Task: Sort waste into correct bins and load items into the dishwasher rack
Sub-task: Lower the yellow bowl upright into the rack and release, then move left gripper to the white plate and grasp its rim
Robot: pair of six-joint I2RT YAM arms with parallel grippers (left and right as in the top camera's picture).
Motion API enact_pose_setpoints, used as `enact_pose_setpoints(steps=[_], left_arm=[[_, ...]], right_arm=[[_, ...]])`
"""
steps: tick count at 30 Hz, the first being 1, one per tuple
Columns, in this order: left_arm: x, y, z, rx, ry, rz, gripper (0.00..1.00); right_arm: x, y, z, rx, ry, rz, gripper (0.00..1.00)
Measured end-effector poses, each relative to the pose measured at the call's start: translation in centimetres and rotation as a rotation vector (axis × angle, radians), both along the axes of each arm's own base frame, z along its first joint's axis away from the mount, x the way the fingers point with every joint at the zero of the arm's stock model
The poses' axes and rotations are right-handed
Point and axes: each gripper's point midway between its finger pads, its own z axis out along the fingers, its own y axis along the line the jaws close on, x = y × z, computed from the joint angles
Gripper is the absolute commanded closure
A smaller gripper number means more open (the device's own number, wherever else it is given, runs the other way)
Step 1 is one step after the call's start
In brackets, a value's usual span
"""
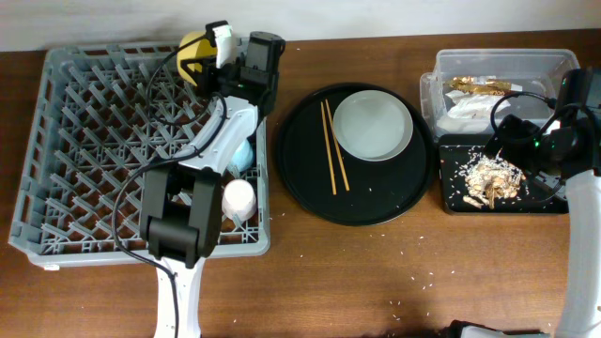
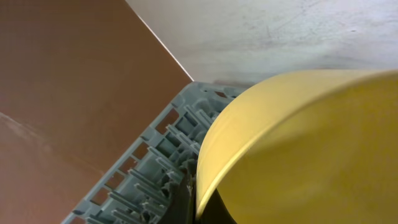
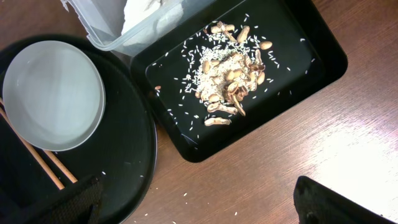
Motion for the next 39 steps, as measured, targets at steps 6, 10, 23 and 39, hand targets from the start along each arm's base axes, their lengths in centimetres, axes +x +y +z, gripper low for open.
enact_pose_setpoints(steps=[6,10,23,39], left_arm=[[-0.1,-0.2,-0.1,0.014,0.015,0.0,1.0],[0.1,-1.1,-1.9,0.04,0.061,-0.012,1.0],[0.4,-6.3,-3.2,0.014,0.101,-0.153,0.47],[-0.3,-11.1,-6.1,0.033,0.331,-0.351,0.29]], right_arm=[[0.0,0.0,0.0,0.0,0.0,0.0,0.01],[0.0,0.0,0.0,0.0,0.0,0.0,0.01],[0.0,0.0,0.0,0.0,0.0,0.0,0.01],[0.0,0.0,0.0,0.0,0.0,0.0,0.02]])
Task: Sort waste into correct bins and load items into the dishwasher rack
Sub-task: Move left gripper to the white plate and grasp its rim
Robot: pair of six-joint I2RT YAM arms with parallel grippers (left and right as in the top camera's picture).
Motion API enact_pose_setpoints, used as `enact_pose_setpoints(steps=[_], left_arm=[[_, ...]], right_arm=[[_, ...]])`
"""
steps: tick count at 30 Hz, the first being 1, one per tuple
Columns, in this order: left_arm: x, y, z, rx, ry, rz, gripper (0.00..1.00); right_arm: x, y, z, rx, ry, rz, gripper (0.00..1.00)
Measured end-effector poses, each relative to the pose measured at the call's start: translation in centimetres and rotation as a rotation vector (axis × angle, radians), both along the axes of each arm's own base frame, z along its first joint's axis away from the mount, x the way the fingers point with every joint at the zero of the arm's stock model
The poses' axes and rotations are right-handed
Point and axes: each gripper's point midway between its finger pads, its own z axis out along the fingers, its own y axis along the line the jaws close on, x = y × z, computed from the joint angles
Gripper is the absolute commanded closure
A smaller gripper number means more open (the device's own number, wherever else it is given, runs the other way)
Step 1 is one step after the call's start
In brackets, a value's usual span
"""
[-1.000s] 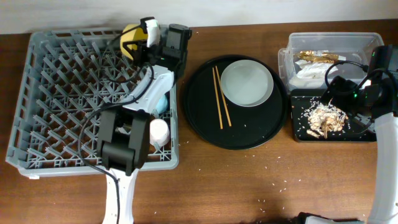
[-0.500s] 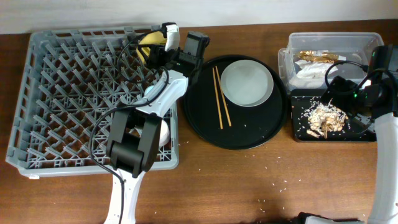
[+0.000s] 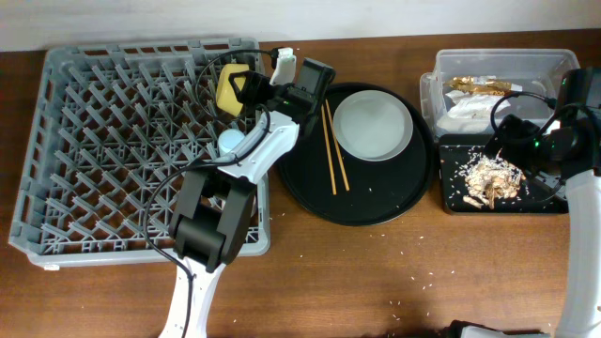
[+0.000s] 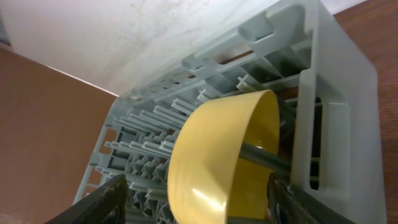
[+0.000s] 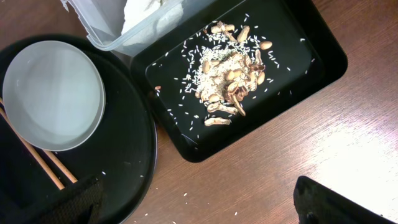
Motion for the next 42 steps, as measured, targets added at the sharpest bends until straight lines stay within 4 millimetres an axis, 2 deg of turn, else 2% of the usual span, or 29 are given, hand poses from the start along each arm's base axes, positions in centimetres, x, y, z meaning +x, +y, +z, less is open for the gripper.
enact_pose_setpoints(steps=[1,3,5,6,8,9,11,14,16,18,20,25,29,32,38,42], left_arm=[[0.1,-0.2,-0.1,-0.016,0.007,-0.015,0.28],[0.2,-2.5,0.0,-0.154,0.084,-0.157,0.29],[-0.3,-6.2,0.7,-0.344,0.163,-0.345,0.29],[-0.8,-8.5,1.7,-0.466,0.181,-0.445,0.3],[-2.0,-11.6,2.4,-0.673,0.212,-0.533,0.31],[-2.8,-12.8,2.0,-0.762,0.245,-0.547,0.31],[-4.7,-14.6,0.6,-0.914,0.321,-0.519,0.3],[-5.7,-16.5,-1.5,-1.015,0.368,-0.479,0.32],[-6.4,-17.7,-3.7,-1.036,0.41,-0.457,0.36],[-7.3,-18.9,-7.0,-1.052,0.469,-0.417,0.39],[-7.7,-19.0,-8.6,-1.06,0.491,-0.387,0.41],[-7.7,-19.1,-9.0,-1.091,0.484,-0.344,0.54],[-8.3,-19.4,-10.7,-1.085,0.512,-0.326,0.63],[-8.7,-20.0,-11.2,-1.081,0.524,-0.333,0.7],[-9.4,-20.9,-11.3,-1.077,0.535,-0.348,0.76],[-9.4,-20.9,-11.3,-1.078,0.535,-0.347,0.76]], right_arm=[[0.0,0.0,0.0,0.0,0.0,0.0,0.01],[0.0,0.0,0.0,0.0,-0.001,0.0,0.02],[0.0,0.0,0.0,0.0,0.0,0.0,0.02],[0.0,0.0,0.0,0.0,0.0,0.0,0.02],[0.0,0.0,0.0,0.0,0.0,0.0,0.01],[0.0,0.0,0.0,0.0,0.0,0.0,0.02],[0.0,0.0,0.0,0.0,0.0,0.0,0.01],[0.0,0.0,0.0,0.0,0.0,0.0,0.01],[0.0,0.0,0.0,0.0,0.0,0.001,0.01],[0.0,0.0,0.0,0.0,0.0,0.0,0.01],[0.0,0.0,0.0,0.0,0.0,0.0,0.01],[0.0,0.0,0.0,0.0,0.0,0.0,0.01],[0.0,0.0,0.0,0.0,0.0,0.0,0.02],[0.0,0.0,0.0,0.0,0.0,0.0,0.01],[0.0,0.0,0.0,0.0,0.0,0.0,0.01],[0.0,0.0,0.0,0.0,0.0,0.0,0.01]])
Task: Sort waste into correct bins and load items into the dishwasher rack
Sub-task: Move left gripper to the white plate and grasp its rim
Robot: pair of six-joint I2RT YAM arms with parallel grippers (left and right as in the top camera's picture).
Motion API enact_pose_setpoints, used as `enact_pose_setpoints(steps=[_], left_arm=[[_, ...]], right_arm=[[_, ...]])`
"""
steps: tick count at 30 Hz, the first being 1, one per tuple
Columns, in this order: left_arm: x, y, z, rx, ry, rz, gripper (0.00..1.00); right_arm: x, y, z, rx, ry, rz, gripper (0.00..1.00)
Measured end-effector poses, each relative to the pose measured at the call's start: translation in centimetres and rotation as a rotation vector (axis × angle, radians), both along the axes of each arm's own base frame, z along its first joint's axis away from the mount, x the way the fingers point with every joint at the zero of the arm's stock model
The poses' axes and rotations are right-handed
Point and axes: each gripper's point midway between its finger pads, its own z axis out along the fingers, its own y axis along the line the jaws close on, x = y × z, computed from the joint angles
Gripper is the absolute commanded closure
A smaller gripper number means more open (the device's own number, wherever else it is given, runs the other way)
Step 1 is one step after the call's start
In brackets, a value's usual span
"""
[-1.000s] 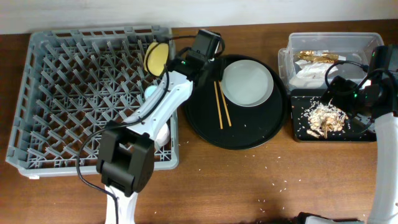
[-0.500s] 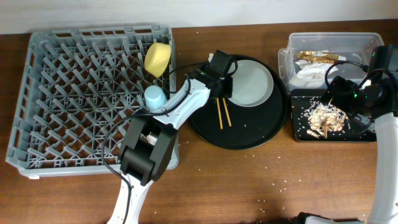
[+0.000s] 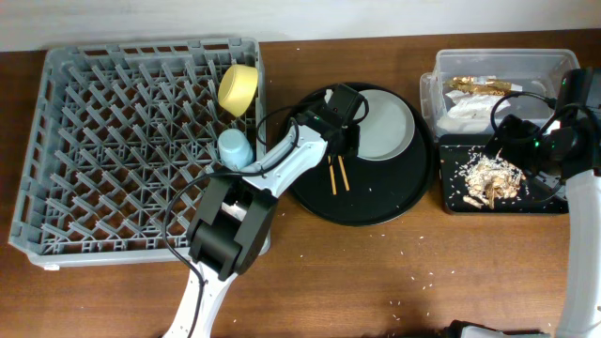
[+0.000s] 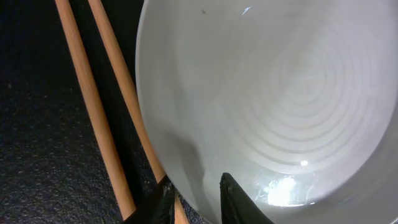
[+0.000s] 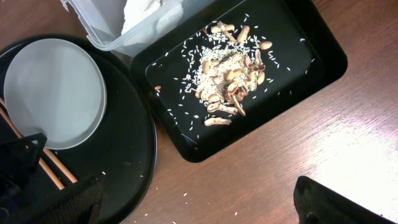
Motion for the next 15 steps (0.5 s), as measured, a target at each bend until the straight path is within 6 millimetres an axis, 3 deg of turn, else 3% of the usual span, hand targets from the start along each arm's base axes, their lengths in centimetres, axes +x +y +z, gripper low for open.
enact_pose_setpoints(steps=[4,9,15], left_arm=[[0.0,-0.1,-0.1,0.0,0.0,-0.002,0.77],[-0.2,-0.7,-1.0,0.002,0.002,-0.005,1.0],[-0.1,-1.2,-0.8,-0.017,-0.005,-0.012,0.99]], right_arm=[[0.0,0.0,0.0,0.0,0.0,0.0,0.02],[0.0,0.0,0.0,0.0,0.0,0.0,0.02],[0.0,0.0,0.0,0.0,0.0,0.0,0.02]])
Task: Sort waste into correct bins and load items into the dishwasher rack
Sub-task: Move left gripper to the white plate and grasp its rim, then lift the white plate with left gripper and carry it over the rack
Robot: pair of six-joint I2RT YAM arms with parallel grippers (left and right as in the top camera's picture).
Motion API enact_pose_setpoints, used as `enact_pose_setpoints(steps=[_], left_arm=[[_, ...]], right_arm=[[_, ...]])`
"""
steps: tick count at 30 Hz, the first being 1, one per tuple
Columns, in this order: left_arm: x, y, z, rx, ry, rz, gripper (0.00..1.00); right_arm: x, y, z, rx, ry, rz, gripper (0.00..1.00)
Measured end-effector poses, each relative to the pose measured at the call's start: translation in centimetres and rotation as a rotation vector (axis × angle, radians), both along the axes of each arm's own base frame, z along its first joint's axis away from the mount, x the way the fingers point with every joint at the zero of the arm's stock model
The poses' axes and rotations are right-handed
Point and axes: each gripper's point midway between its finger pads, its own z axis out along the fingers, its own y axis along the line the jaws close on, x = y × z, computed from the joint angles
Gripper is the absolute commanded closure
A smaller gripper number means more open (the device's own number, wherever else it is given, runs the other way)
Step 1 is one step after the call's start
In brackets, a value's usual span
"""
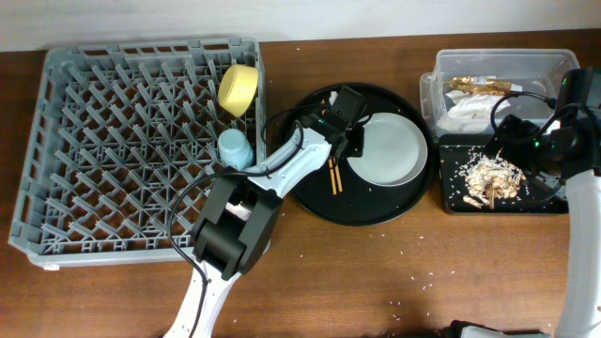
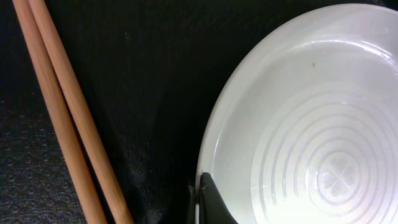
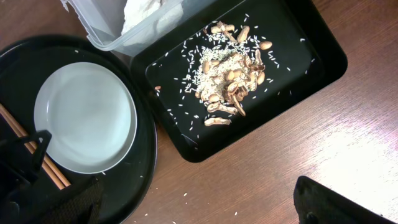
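A pale grey plate (image 1: 392,150) lies on the round black tray (image 1: 371,208), and my left gripper (image 1: 349,131) is shut on its left rim. In the left wrist view one dark finger (image 2: 210,200) presses on the inside of the plate (image 2: 311,137). Two wooden chopsticks (image 1: 333,176) lie on the tray left of the plate. The grey dishwasher rack (image 1: 122,141) holds a yellow bowl (image 1: 238,88) on edge and a light blue cup (image 1: 233,146). My right gripper (image 3: 196,190) hangs open, holding nothing, near the black bin (image 3: 298,68).
The black bin (image 1: 458,161) holds rice and peanut shells (image 1: 490,176). Behind it a clear plastic container (image 1: 439,68) holds wrappers and tissue. Loose rice grains (image 1: 413,253) dot the brown table in front of the tray. My right arm stands at the far right edge.
My left gripper has shut on the plate's rim. The plate now lies further toward the front right of the tray, clear of the chopsticks. The right arm has not moved.
My left gripper first held the yellow bowl over the rack's far side. Then the bowl stood on edge in the rack's far right corner, with the gripper open beside it. Later the gripper straddled the plate's left rim, and now it grips that rim with the plate shifted.
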Motion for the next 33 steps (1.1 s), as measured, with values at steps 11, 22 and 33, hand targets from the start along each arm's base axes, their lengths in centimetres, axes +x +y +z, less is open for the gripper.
enact_pose_setpoints(steps=[11,22,33], left_arm=[[3.2,3.5,11.5,0.113,-0.269,-0.087,1.0],[7.4,35.8,31.7,0.894,-0.612,0.548,1.0],[11.2,38.6,21.0,1.066,-0.418,0.447,1.0]], right_arm=[[0.0,0.0,0.0,0.0,0.0,-0.001,0.02],[0.0,0.0,0.0,0.0,0.001,-0.001,0.01],[0.0,0.0,0.0,0.0,0.0,0.0,0.01]])
